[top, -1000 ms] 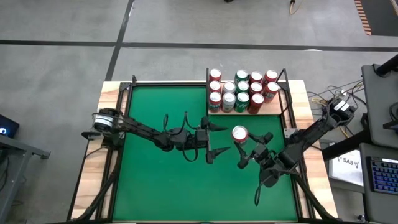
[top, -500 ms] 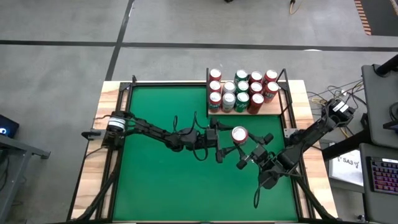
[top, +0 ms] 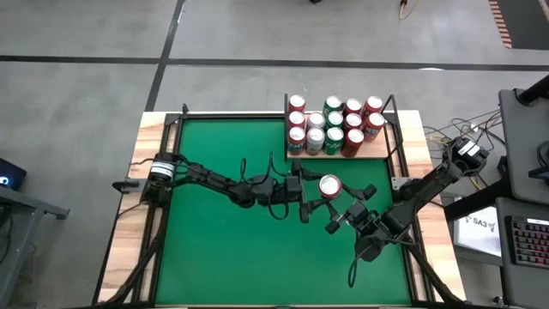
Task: Place canned beverage on shelf
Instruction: Put the red soda can on the shelf aligned with the other red soda cans
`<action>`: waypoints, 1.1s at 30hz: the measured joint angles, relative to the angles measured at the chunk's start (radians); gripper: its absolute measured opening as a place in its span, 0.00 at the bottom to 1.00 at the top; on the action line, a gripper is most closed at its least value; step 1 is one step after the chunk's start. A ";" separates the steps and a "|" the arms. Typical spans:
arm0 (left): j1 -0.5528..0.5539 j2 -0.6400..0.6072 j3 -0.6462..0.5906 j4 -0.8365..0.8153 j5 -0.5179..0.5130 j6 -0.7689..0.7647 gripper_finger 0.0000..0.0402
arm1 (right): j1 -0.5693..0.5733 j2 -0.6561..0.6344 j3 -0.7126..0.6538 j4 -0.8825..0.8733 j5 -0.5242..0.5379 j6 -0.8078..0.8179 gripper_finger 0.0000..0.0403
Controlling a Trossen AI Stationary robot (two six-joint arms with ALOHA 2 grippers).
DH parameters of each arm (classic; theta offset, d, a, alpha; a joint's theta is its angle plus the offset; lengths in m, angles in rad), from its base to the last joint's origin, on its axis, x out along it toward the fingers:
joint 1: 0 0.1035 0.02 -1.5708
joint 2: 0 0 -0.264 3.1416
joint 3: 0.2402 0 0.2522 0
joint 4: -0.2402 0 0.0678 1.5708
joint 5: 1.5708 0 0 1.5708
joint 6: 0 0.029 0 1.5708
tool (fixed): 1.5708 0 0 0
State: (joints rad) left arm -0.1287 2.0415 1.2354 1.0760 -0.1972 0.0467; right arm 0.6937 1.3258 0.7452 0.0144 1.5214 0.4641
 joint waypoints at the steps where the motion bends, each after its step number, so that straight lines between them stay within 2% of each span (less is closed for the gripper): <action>1: 0.000 0.000 0.000 0.000 0.000 0.000 0.71 | 0.000 0.000 0.000 0.000 0.000 0.000 0.68; 4: -0.001 0.000 0.000 -0.003 -0.002 0.000 0.68 | 0.000 0.000 0.000 0.002 -0.002 0.000 0.68; 9: -0.002 -0.010 -0.016 -0.023 -0.002 0.009 0.68 | 0.001 0.000 0.003 0.006 -0.018 -0.001 0.86; 12: -0.004 -0.027 -0.032 -0.059 -0.040 0.057 0.68 | 0.004 -0.009 0.012 -0.002 -0.048 -0.008 0.92; 16: -0.005 -0.091 -0.067 -0.119 -0.093 0.104 0.68 | 0.013 -0.039 0.033 -0.001 -0.097 -0.006 0.93; 22: -0.002 -0.178 -0.188 -0.191 -0.215 0.137 0.68 | 0.022 -0.099 0.068 0.000 -0.179 -0.002 0.94; 26: -0.006 -0.230 -0.261 -0.184 -0.240 0.108 0.68 | 0.021 -0.129 0.111 -0.010 -0.248 -0.038 0.94; 33: -0.030 -0.225 -0.318 -0.139 -0.250 0.057 0.68 | -0.021 -0.129 0.246 -0.072 -0.334 -0.147 0.94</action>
State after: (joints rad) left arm -0.1586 1.8163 0.9173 0.9374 -0.4474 0.1041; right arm 0.6729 1.1970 0.9907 -0.0572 1.1876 0.3175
